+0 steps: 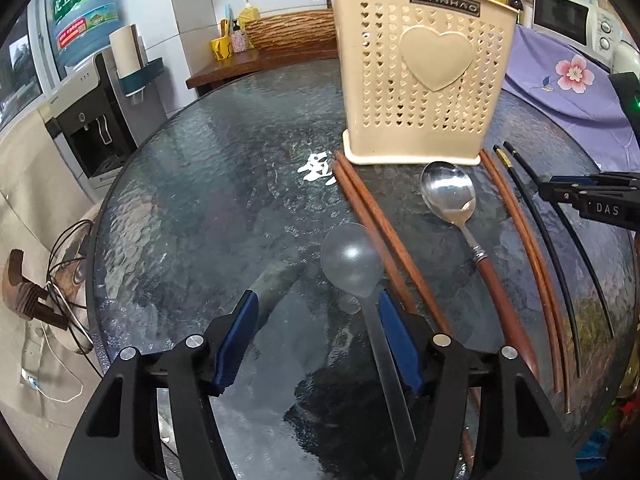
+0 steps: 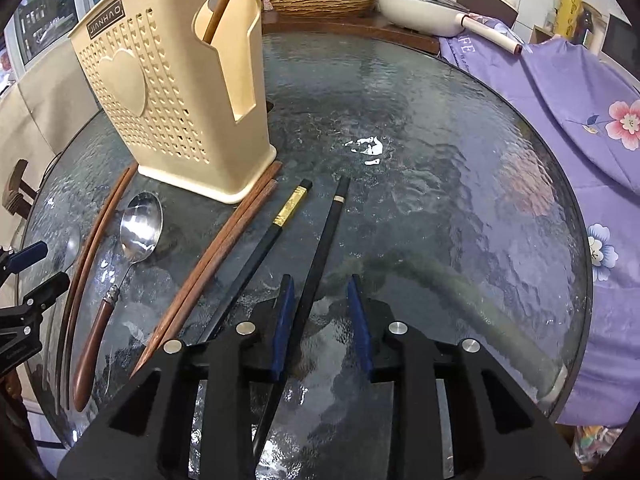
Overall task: Organize utensils
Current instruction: 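Grasp the clear spoon with left tool while right tool grasps a black chopstick, then lower clear spoon into the holder with left tool while right tool drops black chopstick in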
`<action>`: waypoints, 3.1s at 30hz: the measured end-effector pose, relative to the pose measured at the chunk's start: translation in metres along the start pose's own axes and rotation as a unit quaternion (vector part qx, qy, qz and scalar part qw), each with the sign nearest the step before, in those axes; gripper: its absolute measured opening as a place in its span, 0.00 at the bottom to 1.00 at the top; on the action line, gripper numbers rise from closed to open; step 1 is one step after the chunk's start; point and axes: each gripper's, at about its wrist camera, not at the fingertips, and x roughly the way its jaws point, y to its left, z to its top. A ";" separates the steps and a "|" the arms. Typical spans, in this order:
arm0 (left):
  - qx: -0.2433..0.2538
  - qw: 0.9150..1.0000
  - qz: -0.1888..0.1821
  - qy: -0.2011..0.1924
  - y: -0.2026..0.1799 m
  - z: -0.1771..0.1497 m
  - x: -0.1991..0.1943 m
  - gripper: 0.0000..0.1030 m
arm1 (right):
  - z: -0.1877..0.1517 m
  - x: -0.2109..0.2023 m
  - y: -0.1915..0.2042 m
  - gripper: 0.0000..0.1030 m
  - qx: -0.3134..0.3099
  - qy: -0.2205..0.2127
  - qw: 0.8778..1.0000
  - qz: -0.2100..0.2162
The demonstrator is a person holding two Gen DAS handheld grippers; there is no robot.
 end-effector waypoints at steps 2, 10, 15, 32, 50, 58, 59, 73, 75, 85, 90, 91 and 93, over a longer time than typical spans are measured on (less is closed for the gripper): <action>-0.004 1.000 -0.005 0.003 0.002 0.003 0.002 0.59 | 0.003 0.002 0.000 0.28 0.000 0.000 1.000 0.000; 0.009 1.000 -0.013 0.012 -0.010 0.022 0.014 0.52 | 0.020 0.012 0.001 0.28 0.006 0.005 1.000 -0.003; 0.005 1.000 -0.009 0.013 -0.015 0.027 0.017 0.50 | 0.032 0.019 -0.001 0.23 0.011 0.003 1.000 -0.008; -0.027 0.999 -0.036 -0.002 -0.009 0.034 0.016 0.34 | 0.033 0.022 -0.009 0.08 0.025 -0.004 1.000 0.004; -0.053 0.985 -0.083 -0.142 0.009 0.071 -0.069 0.34 | 0.038 -0.105 -0.042 0.08 0.088 -0.165 0.968 0.170; -0.064 0.982 -0.102 -0.147 0.013 0.071 -0.076 0.34 | 0.034 -0.141 -0.033 0.08 0.061 -0.190 0.962 0.186; -0.063 0.982 -0.104 -0.147 0.014 0.071 -0.077 0.34 | 0.035 -0.142 -0.034 0.08 0.059 -0.191 0.962 0.187; -0.031 0.974 -0.132 -0.183 0.007 0.104 -0.109 0.34 | 0.071 -0.192 -0.016 0.08 0.012 -0.228 0.951 0.209; -0.028 0.971 -0.133 -0.197 0.008 0.114 -0.119 0.34 | 0.080 -0.200 -0.012 0.08 0.007 -0.238 0.947 0.214; -0.059 0.948 -0.132 -0.282 0.021 0.194 -0.163 0.34 | 0.147 -0.255 0.001 0.08 0.009 -0.329 0.921 0.208; -0.062 0.953 -0.105 -0.278 0.014 0.223 -0.143 0.34 | 0.173 -0.248 0.012 0.08 0.008 -0.354 0.920 0.170; -0.062 0.955 -0.100 -0.273 0.012 0.224 -0.137 0.34 | 0.175 -0.241 0.015 0.08 0.008 -0.354 0.921 0.160; -0.061 0.959 -0.092 -0.260 0.009 0.224 -0.120 0.34 | 0.174 -0.226 0.018 0.08 0.007 -0.353 0.924 0.144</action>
